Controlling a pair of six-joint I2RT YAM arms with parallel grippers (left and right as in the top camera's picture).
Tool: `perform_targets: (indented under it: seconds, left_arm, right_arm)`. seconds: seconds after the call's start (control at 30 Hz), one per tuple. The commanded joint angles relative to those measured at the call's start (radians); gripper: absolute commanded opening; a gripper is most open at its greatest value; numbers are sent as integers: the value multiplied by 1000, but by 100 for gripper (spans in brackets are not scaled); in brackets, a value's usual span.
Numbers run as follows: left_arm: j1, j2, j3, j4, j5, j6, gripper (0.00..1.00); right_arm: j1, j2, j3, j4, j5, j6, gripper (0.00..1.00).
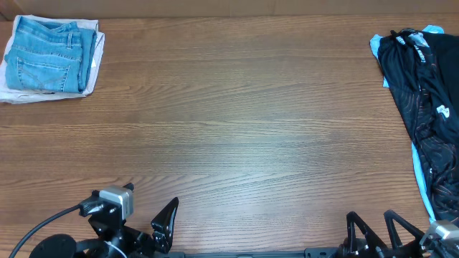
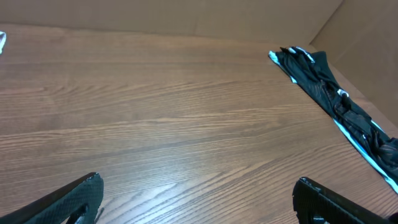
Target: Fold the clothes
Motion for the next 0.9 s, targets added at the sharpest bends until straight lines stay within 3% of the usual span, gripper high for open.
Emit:
perform_targets:
  seconds: [0.0, 0.53, 0.87]
  left_arm:
    - [-3, 0, -23, 13, 4, 23, 100]
    - [-3, 1, -28, 5, 5, 22, 100]
    - [-3, 1, -28, 4, 5, 22, 100]
  right_arm:
    - [2, 3, 0, 6, 36, 15, 100]
    - [2, 3, 0, -16, 86, 15, 100]
    - [2, 3, 0, -133, 86, 15, 100]
